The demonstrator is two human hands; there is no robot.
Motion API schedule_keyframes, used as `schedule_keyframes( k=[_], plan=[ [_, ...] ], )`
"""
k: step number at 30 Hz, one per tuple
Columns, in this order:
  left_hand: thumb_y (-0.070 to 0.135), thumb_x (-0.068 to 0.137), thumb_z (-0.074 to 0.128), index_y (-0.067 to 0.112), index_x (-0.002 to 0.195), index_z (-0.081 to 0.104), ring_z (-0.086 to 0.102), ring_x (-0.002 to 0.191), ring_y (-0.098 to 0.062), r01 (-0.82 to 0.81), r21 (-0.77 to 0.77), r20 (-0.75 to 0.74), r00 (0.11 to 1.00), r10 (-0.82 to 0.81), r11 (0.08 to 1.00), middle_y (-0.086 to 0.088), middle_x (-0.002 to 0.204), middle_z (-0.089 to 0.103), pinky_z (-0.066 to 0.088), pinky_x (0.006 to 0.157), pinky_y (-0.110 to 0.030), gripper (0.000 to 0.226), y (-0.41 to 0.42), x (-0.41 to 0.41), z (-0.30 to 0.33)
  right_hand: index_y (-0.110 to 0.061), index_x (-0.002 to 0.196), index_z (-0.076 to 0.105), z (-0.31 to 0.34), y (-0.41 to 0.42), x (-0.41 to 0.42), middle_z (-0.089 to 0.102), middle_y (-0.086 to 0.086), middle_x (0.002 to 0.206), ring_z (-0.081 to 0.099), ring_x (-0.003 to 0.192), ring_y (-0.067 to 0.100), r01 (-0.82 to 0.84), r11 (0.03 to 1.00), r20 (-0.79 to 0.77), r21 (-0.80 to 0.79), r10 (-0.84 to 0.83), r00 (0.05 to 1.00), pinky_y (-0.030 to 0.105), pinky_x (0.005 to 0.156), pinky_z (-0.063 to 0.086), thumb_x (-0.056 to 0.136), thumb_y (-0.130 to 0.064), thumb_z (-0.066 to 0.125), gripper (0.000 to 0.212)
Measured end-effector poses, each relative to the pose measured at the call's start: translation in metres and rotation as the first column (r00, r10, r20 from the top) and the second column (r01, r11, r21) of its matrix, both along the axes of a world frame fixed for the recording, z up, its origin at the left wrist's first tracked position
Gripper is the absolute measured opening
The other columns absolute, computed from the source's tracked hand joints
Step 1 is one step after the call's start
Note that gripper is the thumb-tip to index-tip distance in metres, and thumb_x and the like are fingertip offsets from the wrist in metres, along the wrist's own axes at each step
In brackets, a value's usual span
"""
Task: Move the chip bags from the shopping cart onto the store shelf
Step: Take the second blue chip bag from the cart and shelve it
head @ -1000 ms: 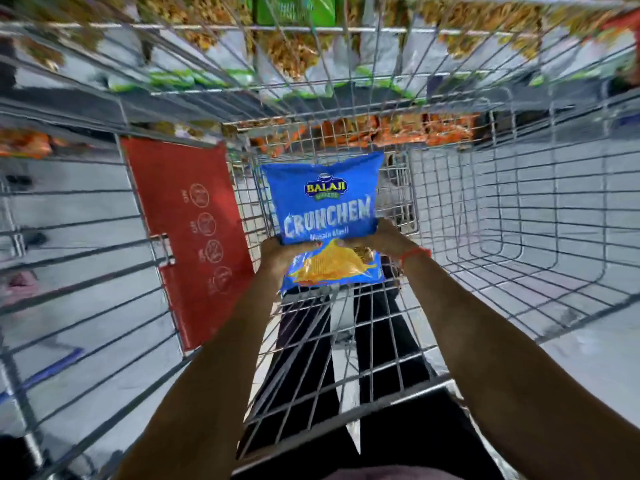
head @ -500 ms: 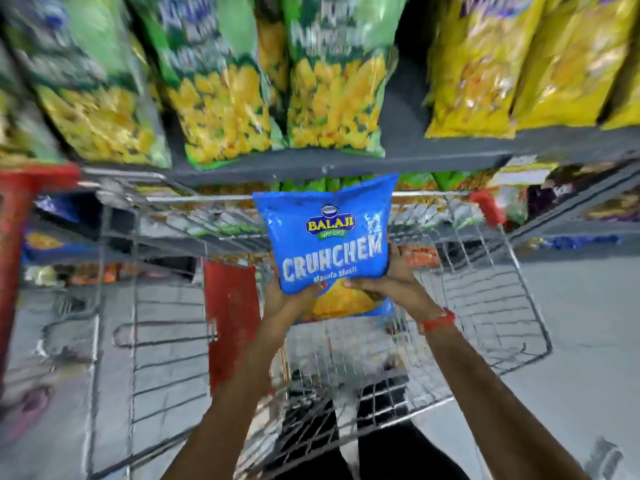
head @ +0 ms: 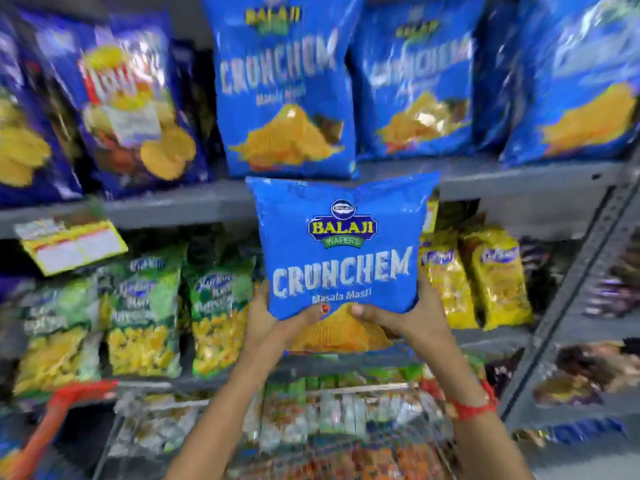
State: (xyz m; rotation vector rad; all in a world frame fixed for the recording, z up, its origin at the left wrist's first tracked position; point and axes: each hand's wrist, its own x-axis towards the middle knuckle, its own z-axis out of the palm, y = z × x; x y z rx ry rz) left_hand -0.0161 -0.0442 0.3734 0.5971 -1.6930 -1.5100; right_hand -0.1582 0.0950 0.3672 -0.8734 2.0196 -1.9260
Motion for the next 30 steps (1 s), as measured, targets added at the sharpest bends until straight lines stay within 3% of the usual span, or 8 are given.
schedule_keyframes(
  k=[3,8,13,16,19,21,25,30],
  plan=[
    [0.017,0.050,0.083,0.019,0.096,0.064,0.069,0.078,-0.003,0.016,-0.099,-0.067,0.997,-0.023,0.995,0.009,0.087,0.075,0.056,0.064,-0.017,0.050,0.013,-0.019,0.055,-0.040,0.102,0.059,0.048,0.009,-0.020,0.073,-0.018,0.101,0.068,0.096,0.003,0.009,0.995,-0.067,-0.097,-0.015,0.998,0.031,0.076,0.059,0.031,-0.050,0.088,0.077],
    [0.005,0.061,0.083,0.018,0.098,0.065,0.069,0.078,-0.001,0.035,-0.162,-0.214,0.974,-0.070,0.986,0.005,0.092,0.073,0.055,0.066,-0.016,0.043,0.031,-0.062,0.120,-0.035,0.096,0.058,0.117,0.022,-0.059,0.072,-0.020,0.093,0.066,0.079,-0.014,0.048,0.969,-0.146,-0.244,-0.086,0.986,0.008,0.061,0.053,0.038,-0.034,0.092,0.068],
    [0.008,0.064,0.082,0.014,0.102,0.064,0.069,0.080,-0.003,0.007,-0.206,-0.292,0.954,-0.068,0.979,-0.001,0.096,0.072,0.057,0.071,-0.017,0.043,0.037,-0.115,0.159,-0.021,0.109,0.058,0.165,0.029,-0.098,0.071,-0.001,0.110,0.069,0.094,0.008,0.073,0.952,-0.165,-0.298,-0.127,0.978,0.028,0.078,0.058,0.049,-0.025,0.090,0.068],
    [0.023,0.055,0.085,0.015,0.104,0.062,0.068,0.094,-0.017,-0.037,-0.208,-0.268,0.963,-0.021,0.977,-0.006,0.104,0.072,0.056,0.083,-0.035,0.054,0.041,-0.147,0.175,-0.012,0.120,0.056,0.181,0.028,-0.127,0.069,0.007,0.118,0.067,0.104,0.021,0.081,0.953,-0.146,-0.291,-0.128,0.981,0.038,0.084,0.057,0.061,-0.014,0.086,0.067],
    [0.023,0.056,0.085,0.015,0.103,0.062,0.067,0.098,-0.024,-0.065,-0.174,-0.259,0.966,0.018,0.983,-0.008,0.106,0.072,0.055,0.087,-0.044,0.053,0.038,-0.174,0.181,-0.006,0.122,0.053,0.191,0.019,-0.149,0.067,0.012,0.120,0.067,0.096,0.018,0.088,0.950,-0.125,-0.300,-0.131,0.983,0.027,0.073,0.056,0.064,-0.006,0.083,0.065],
    [0.018,0.060,0.085,0.013,0.105,0.062,0.067,0.098,-0.026,-0.068,-0.141,-0.264,0.964,0.029,0.988,-0.010,0.107,0.071,0.055,0.089,-0.047,0.051,0.035,-0.190,0.182,-0.009,0.121,0.053,0.194,0.013,-0.162,0.068,0.010,0.119,0.067,0.090,0.012,0.089,0.949,-0.125,-0.303,-0.132,0.983,0.022,0.070,0.057,0.063,-0.007,0.084,0.065],
    [0.015,0.062,0.083,0.010,0.109,0.060,0.066,0.098,-0.026,-0.077,-0.136,-0.248,0.968,0.041,0.988,-0.013,0.111,0.070,0.055,0.088,-0.047,0.053,0.026,-0.213,0.183,-0.019,0.116,0.053,0.193,0.003,-0.184,0.067,0.006,0.119,0.065,0.106,0.023,0.140,0.953,-0.125,-0.268,-0.178,0.976,0.047,0.094,0.054,0.054,-0.023,0.088,0.072],
    [0.018,0.061,0.085,0.011,0.124,0.047,0.062,0.106,-0.024,-0.096,-0.160,-0.213,0.975,0.060,0.982,-0.010,0.121,0.064,0.052,0.095,-0.048,0.074,0.017,-0.224,0.179,-0.022,0.126,0.047,0.180,-0.007,-0.193,0.063,-0.003,0.120,0.059,0.114,0.024,0.206,0.953,-0.147,-0.221,-0.242,0.959,0.049,0.098,0.050,0.048,-0.043,0.086,0.090]
  ],
)
